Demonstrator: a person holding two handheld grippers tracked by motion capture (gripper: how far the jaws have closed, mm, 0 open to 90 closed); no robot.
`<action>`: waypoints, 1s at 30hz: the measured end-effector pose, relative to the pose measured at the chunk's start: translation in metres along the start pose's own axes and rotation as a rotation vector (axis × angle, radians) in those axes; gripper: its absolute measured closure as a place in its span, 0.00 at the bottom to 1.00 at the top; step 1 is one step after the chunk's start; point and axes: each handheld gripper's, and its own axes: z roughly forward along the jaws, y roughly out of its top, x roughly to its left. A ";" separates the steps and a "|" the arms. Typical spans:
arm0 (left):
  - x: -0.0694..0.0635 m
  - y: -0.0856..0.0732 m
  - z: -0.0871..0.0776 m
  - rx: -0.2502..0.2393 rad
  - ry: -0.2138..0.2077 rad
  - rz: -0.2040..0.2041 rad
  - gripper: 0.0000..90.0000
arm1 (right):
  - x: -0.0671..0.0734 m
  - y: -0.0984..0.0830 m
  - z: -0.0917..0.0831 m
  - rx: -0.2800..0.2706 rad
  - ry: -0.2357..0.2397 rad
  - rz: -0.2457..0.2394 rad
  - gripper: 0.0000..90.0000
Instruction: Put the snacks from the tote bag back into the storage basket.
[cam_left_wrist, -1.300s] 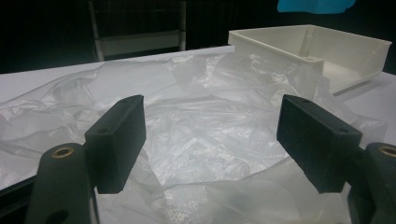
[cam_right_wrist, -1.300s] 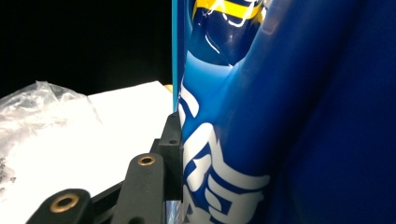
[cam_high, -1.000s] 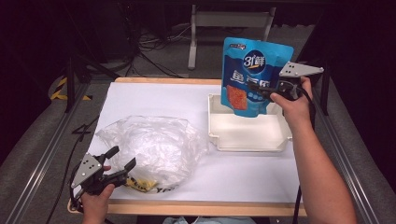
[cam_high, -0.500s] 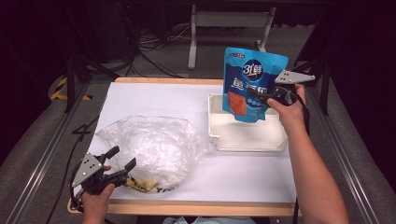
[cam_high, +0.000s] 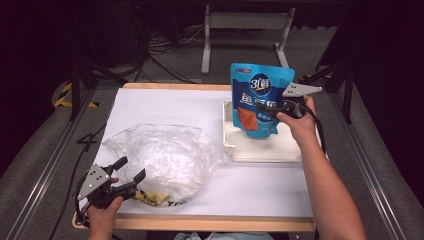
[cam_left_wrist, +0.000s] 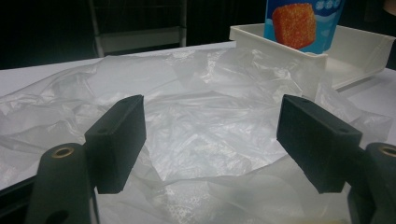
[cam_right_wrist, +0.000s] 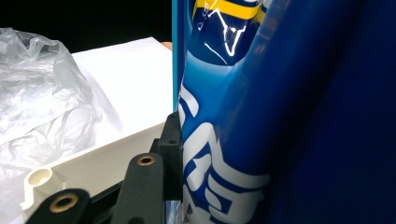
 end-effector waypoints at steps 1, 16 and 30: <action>0.000 0.000 0.000 0.003 0.000 0.000 0.27 | 0.001 -0.004 0.002 -0.001 0.006 0.002 0.69; -0.001 -0.001 0.001 -0.001 0.007 -0.002 0.27 | -0.002 -0.022 0.004 0.008 0.063 0.002 0.65; -0.001 -0.001 0.002 0.004 0.009 0.000 0.27 | 0.000 -0.029 -0.007 0.023 0.053 -0.006 0.58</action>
